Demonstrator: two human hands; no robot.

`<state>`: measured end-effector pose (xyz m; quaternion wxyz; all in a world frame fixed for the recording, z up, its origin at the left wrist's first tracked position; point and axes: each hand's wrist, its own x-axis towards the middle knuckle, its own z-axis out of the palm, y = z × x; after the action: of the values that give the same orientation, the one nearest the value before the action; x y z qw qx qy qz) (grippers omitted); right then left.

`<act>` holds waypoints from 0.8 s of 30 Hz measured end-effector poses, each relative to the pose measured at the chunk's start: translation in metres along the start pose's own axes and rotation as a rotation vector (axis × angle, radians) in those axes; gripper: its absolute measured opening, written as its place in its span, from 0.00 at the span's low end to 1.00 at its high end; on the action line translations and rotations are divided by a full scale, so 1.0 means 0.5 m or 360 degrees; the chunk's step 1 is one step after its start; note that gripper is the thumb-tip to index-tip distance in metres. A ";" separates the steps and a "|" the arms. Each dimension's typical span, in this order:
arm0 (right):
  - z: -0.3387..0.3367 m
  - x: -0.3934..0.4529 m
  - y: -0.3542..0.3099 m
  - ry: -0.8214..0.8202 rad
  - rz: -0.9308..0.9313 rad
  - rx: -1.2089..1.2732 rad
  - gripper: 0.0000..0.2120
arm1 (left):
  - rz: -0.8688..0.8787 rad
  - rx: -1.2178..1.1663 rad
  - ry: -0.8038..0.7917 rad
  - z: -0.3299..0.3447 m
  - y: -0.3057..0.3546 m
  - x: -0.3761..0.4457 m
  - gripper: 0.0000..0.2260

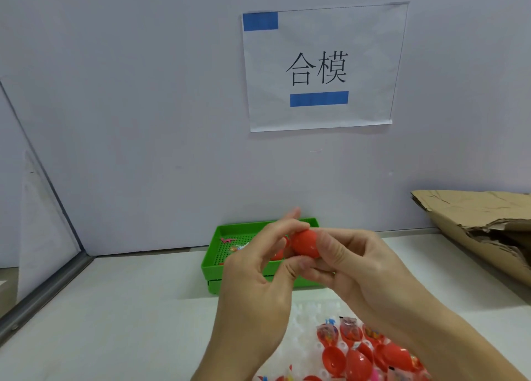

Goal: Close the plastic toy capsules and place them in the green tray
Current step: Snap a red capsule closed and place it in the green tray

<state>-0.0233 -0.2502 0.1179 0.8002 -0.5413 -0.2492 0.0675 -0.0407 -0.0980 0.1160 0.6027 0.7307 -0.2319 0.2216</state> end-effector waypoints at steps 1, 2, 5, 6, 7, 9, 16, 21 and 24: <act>0.000 0.000 0.001 0.0058 -0.0052 -0.0096 0.23 | -0.0053 -0.0119 -0.0035 -0.002 0.001 0.000 0.15; 0.000 0.001 0.002 0.0115 -0.0098 -0.0207 0.21 | -0.0096 -0.0255 -0.0076 -0.005 0.003 0.001 0.17; 0.003 -0.002 -0.002 0.0191 -0.0214 -0.0500 0.16 | -0.0192 -0.0489 -0.0138 -0.006 0.009 0.003 0.26; 0.005 -0.003 -0.004 0.0182 -0.0250 -0.0565 0.16 | -0.0188 -0.0491 -0.0114 -0.003 0.010 0.004 0.25; 0.007 -0.004 -0.006 0.0168 -0.0280 -0.0604 0.15 | -0.0176 -0.0477 -0.0078 -0.001 0.010 0.004 0.23; 0.010 -0.006 -0.006 0.0135 -0.0329 -0.0661 0.12 | -0.0141 -0.0413 -0.0009 0.003 0.008 0.003 0.20; 0.009 -0.005 0.007 0.0115 -0.0340 -0.0784 0.09 | -0.0033 -0.0166 0.0070 0.009 -0.003 -0.003 0.17; -0.002 -0.006 -0.004 0.0019 -0.0187 -0.0524 0.11 | -0.0024 -0.0207 -0.0032 -0.010 -0.005 0.000 0.18; -0.002 -0.004 0.002 -0.0005 -0.0132 -0.0421 0.13 | 0.0145 0.0086 0.0030 -0.019 -0.007 0.003 0.16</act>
<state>-0.0245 -0.2513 0.1159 0.7236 -0.6311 -0.2794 0.0018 -0.0378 -0.0882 0.1161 0.5741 0.7333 -0.2532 0.2618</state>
